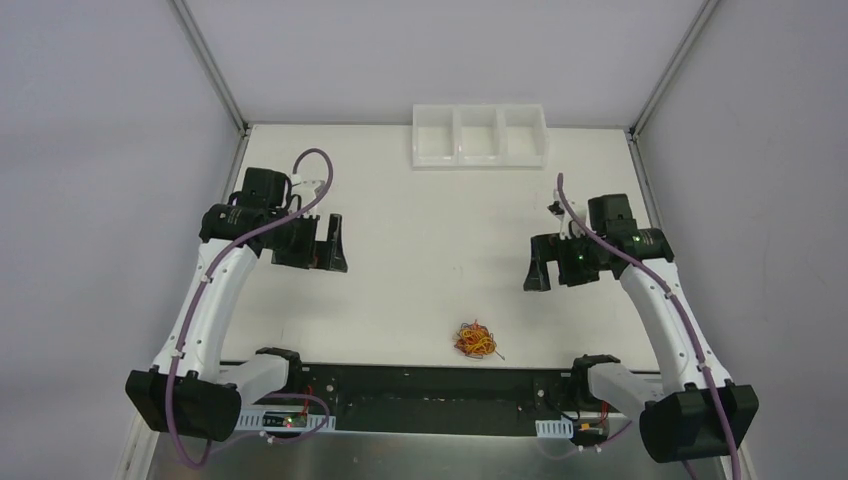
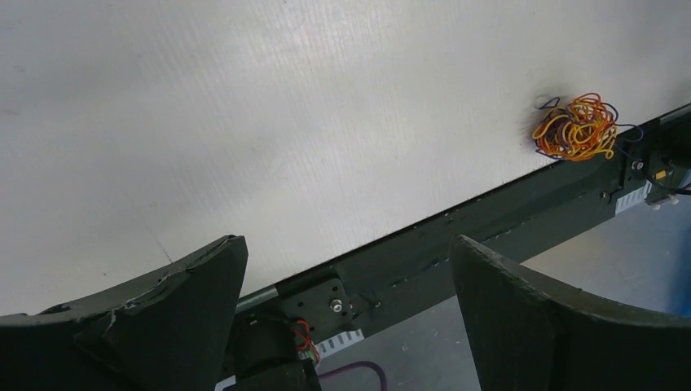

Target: Untangle the cables

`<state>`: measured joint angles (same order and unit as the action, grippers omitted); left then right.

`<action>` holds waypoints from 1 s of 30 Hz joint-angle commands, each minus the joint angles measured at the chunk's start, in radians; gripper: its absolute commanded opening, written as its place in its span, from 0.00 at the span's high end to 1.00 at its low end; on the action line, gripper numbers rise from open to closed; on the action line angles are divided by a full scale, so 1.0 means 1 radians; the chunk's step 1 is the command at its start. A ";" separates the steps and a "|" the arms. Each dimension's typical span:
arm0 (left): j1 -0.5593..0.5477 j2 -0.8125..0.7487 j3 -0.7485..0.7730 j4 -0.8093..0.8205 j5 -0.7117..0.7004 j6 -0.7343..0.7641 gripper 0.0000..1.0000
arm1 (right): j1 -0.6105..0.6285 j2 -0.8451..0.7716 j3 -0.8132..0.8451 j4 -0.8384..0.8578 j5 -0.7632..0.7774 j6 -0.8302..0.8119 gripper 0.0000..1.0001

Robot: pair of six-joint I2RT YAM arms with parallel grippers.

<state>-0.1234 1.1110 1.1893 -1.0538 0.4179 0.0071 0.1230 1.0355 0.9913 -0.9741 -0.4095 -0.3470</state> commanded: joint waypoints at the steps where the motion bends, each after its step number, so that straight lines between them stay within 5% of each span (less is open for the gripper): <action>1: 0.001 -0.068 -0.028 0.007 -0.041 -0.075 0.00 | 0.068 0.057 0.029 -0.029 -0.018 -0.098 0.01; 16: 0.005 -0.104 0.007 0.084 -0.012 -0.182 0.00 | 0.582 0.242 -0.028 0.074 0.037 -0.129 0.01; 22: 0.006 -0.145 0.000 0.133 -0.011 -0.173 0.00 | 0.686 0.359 -0.038 0.133 0.051 -0.121 0.01; 25: 0.013 -0.144 0.026 0.136 -0.049 -0.161 0.00 | 0.716 0.407 -0.032 0.145 0.034 -0.106 0.08; 30: 0.017 -0.131 0.049 0.155 -0.001 -0.147 0.00 | 0.718 0.483 -0.031 0.157 -0.038 -0.075 0.36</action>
<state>-0.1158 0.9821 1.1961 -0.9379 0.3843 -0.1524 0.8371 1.4769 0.9531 -0.8349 -0.3920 -0.4450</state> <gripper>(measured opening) 0.996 0.740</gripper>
